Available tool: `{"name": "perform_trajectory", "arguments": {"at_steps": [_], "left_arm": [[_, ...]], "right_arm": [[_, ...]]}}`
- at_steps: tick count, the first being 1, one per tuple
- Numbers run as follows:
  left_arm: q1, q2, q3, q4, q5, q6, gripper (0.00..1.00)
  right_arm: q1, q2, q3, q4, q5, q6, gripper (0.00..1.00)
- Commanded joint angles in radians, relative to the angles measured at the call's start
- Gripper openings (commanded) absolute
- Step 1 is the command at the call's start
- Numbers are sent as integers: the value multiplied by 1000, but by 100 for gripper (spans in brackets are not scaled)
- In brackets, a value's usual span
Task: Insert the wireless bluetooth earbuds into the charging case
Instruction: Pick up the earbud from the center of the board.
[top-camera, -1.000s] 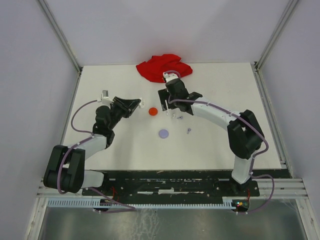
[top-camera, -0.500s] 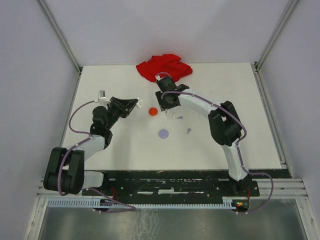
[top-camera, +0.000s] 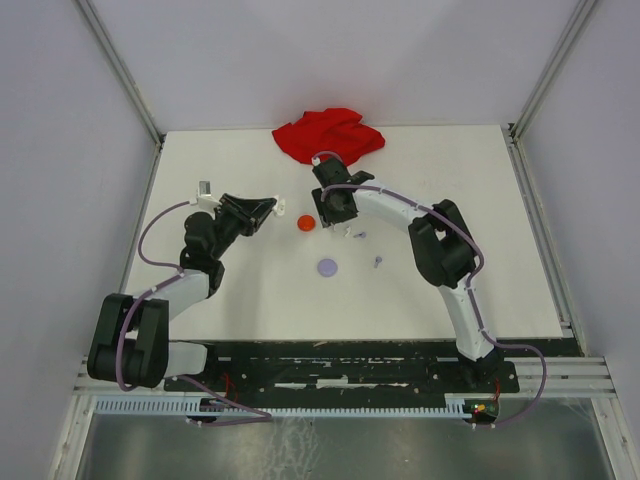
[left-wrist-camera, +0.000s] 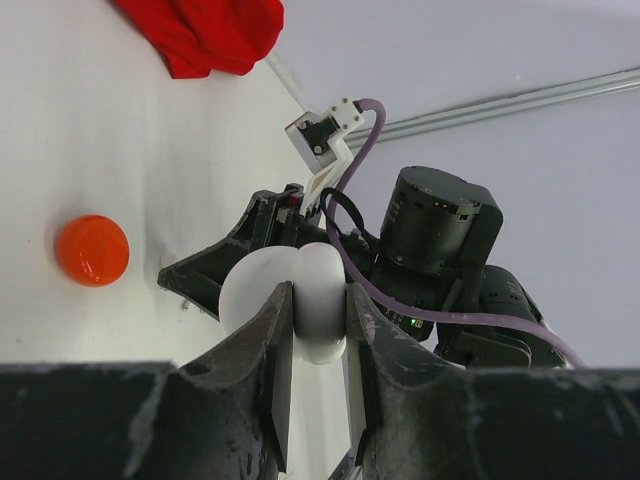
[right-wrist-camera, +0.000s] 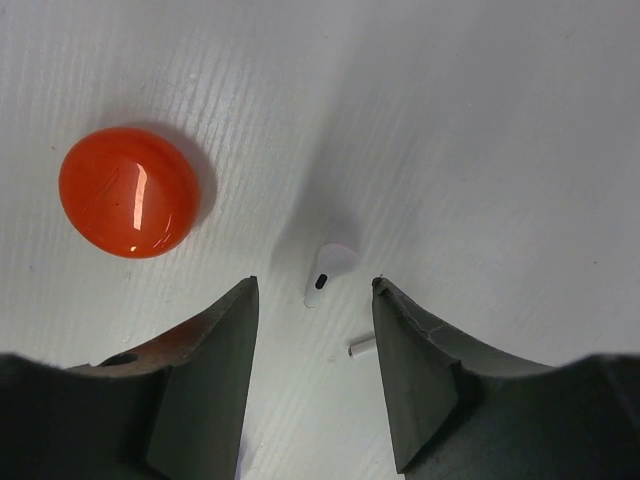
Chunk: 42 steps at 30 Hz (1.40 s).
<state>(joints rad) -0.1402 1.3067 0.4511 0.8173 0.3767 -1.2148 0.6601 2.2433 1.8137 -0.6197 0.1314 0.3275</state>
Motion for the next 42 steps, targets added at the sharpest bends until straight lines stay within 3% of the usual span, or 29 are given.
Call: {"name": "perform_trajectory", "arguments": {"at_steps": [1, 27, 42], "left_arm": [[6, 3, -2, 61, 27, -19, 3], [8, 20, -6, 72, 26, -17, 3], [9, 25, -8, 74, 29, -18, 3]], "right_arm": [[-11, 15, 49, 7, -14, 18, 57], [-34, 55, 56, 26, -62, 28, 45], [-36, 63, 62, 13, -61, 23, 29]]}}
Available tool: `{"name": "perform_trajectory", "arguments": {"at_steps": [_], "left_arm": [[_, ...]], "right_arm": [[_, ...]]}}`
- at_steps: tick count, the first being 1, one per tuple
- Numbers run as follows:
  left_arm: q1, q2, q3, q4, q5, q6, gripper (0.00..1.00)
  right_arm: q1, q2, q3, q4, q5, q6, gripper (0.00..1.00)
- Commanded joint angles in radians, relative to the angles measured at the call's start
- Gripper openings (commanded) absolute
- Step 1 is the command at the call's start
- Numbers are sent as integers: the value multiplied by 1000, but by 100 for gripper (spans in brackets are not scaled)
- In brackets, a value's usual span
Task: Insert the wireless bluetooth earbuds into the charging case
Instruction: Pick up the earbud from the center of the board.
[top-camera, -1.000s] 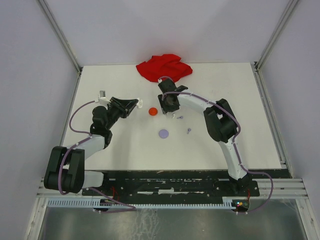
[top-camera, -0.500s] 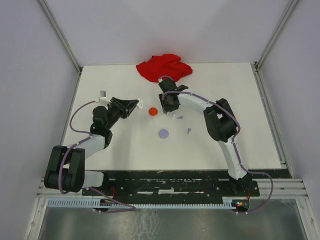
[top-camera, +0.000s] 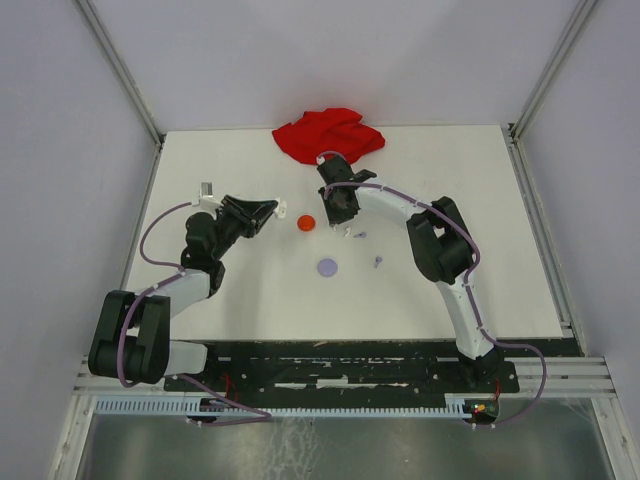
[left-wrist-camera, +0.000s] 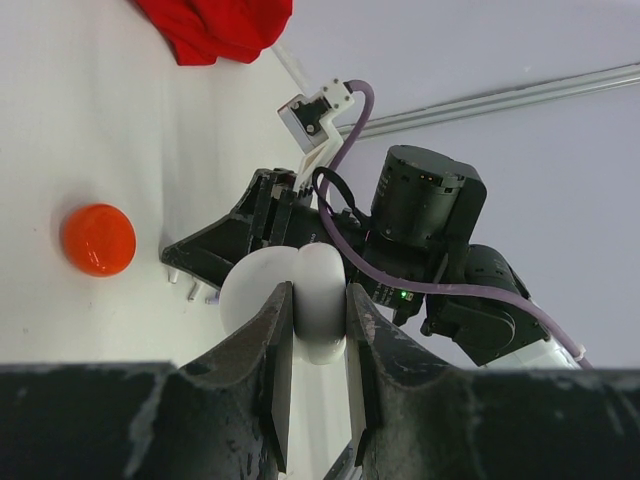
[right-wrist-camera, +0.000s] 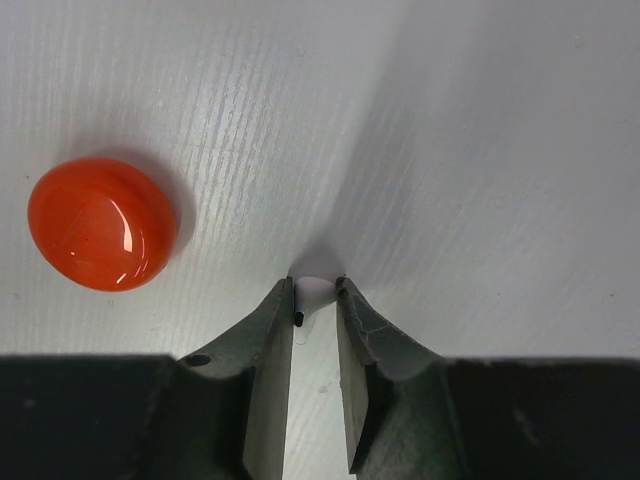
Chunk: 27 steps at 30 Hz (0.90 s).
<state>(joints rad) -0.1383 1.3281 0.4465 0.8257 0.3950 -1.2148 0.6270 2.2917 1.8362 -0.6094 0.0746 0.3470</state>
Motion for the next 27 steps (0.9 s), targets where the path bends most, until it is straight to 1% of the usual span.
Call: {"name": "perform_trajectory", "arguments": {"at_steps": [1, 6, 10, 14, 19, 22, 27], "left_arm": [[7, 5, -2, 66, 12, -18, 3], [7, 16, -1, 74, 23, -27, 3], [7, 25, -2, 73, 27, -27, 3], [7, 59, 13, 77, 60, -32, 3], [7, 136, 33, 139, 118, -77, 3], [7, 176, 52, 170, 159, -101, 3], [5, 223, 73, 211, 208, -137, 3]], "right_arm": [[-2, 13, 39, 3, -4, 2, 28], [-3, -11, 26, 25, 5, -15, 22], [-2, -91, -53, 126, 18, -44, 20], [-2, -206, -171, 271, 24, -79, 18], [-3, -359, -342, 452, 11, -109, 16], [-2, -452, -470, 591, -27, -124, 13], [-1, -597, -682, 852, -112, -137, 13]]}}
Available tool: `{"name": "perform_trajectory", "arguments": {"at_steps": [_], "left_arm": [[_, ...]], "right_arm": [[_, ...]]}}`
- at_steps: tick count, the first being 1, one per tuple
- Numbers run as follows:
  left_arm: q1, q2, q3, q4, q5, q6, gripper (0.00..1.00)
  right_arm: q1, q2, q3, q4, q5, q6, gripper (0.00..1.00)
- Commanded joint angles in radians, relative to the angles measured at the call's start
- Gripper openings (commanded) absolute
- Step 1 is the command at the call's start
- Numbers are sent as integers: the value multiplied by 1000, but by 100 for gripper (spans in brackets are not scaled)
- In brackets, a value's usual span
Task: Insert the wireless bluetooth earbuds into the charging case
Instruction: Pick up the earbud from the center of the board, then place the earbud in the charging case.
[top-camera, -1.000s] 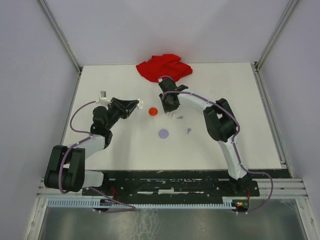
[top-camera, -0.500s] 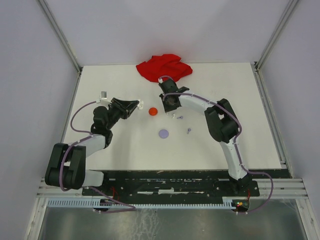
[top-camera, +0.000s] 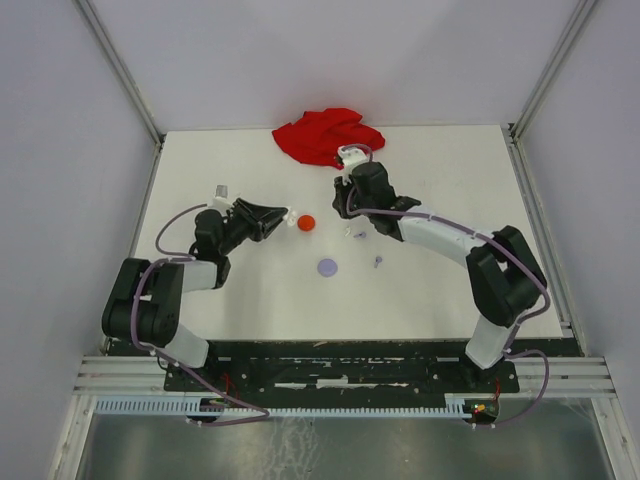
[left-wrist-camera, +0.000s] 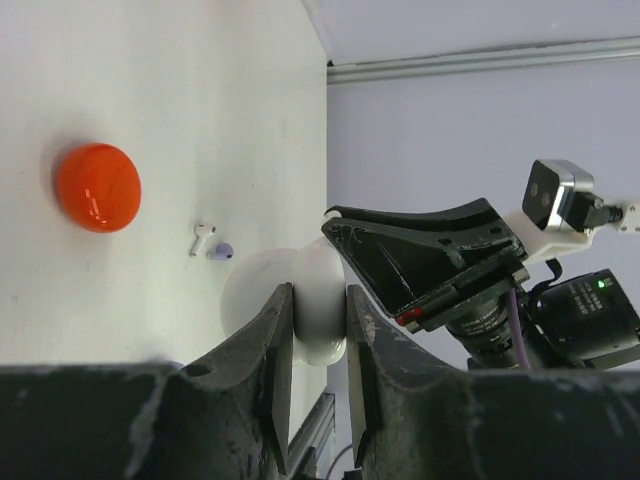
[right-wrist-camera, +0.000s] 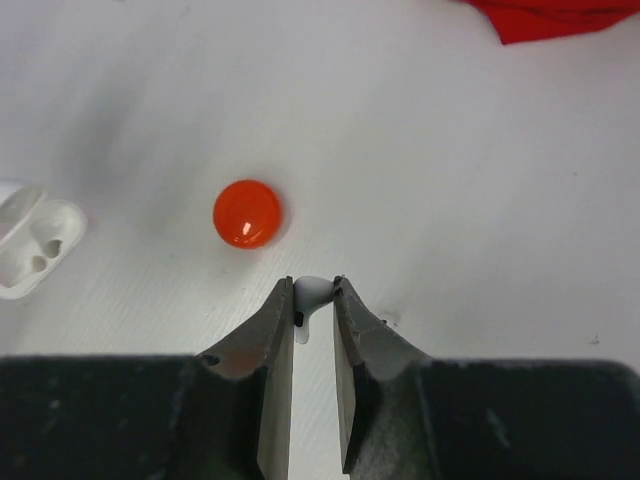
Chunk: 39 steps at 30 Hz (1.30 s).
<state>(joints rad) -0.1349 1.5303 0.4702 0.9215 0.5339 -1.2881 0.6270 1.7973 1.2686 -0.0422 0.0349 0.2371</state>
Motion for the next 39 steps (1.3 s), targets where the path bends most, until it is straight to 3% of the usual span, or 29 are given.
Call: {"name": "perform_trajectory", "arguments": {"at_steps": [1, 10, 17, 25, 39], "left_arm": [[2, 29, 50, 131, 78, -74, 3], [-19, 107, 91, 209, 163, -141, 3], [-45, 180, 117, 305, 215, -209, 3], [-79, 213, 149, 319, 249, -232, 3], [-101, 287, 168, 474, 288, -350, 3]], "right_arm": [[-2, -126, -143, 323, -92, -29, 13], [6, -254, -339, 595, -221, -34, 13], [27, -296, -386, 655, -265, -89, 13], [50, -292, -416, 731, -277, -153, 13], [61, -245, -537, 1045, -308, -235, 9]]}}
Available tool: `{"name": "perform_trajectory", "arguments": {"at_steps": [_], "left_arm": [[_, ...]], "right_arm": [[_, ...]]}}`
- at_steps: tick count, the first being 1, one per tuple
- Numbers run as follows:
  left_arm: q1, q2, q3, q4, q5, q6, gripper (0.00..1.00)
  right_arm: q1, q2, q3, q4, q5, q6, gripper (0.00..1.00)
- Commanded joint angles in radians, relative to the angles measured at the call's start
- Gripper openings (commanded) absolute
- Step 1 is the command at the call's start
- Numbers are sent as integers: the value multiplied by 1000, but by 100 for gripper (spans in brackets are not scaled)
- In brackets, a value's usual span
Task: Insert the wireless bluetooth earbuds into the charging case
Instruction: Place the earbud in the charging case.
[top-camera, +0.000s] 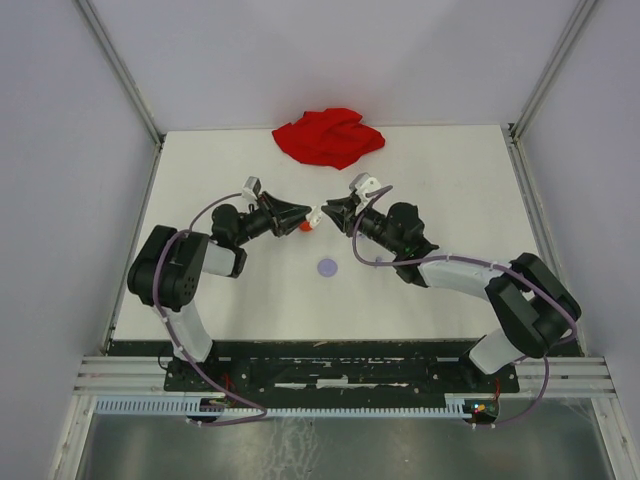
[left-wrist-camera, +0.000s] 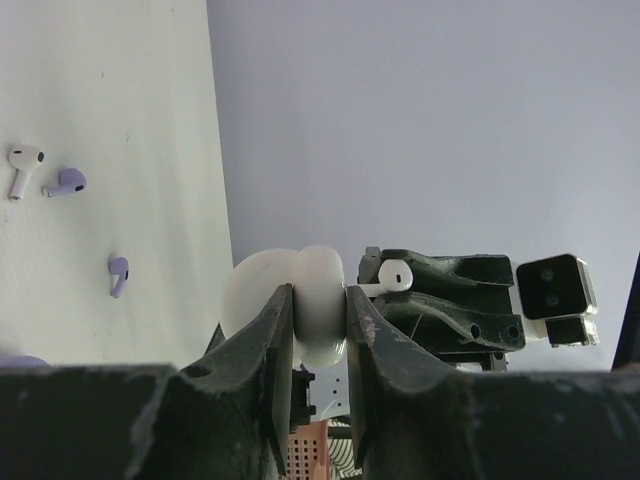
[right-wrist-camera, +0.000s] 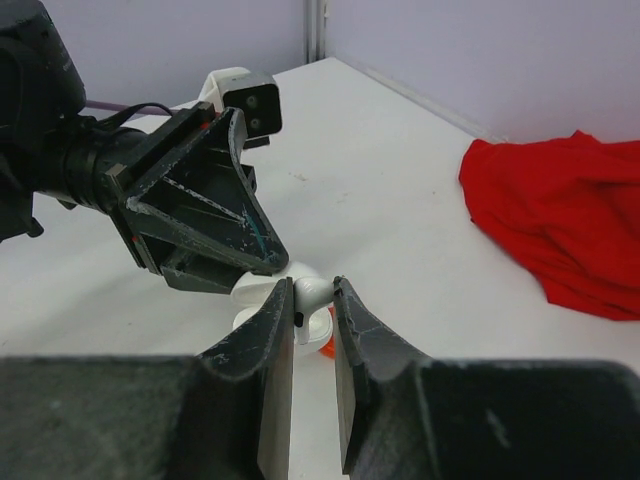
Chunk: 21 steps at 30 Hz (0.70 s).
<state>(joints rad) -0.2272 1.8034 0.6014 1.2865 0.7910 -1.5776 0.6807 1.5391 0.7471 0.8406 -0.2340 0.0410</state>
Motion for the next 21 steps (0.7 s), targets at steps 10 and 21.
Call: {"name": "perform_trajectory", "arguments": {"at_steps": [10, 21], "left_arm": [[-17, 25, 49, 140, 45, -93, 3], [-22, 38, 59, 178, 55, -117, 3]], "right_arm": [[12, 49, -26, 216, -82, -69, 7], [12, 71, -23, 211, -88, -80, 6]]}}
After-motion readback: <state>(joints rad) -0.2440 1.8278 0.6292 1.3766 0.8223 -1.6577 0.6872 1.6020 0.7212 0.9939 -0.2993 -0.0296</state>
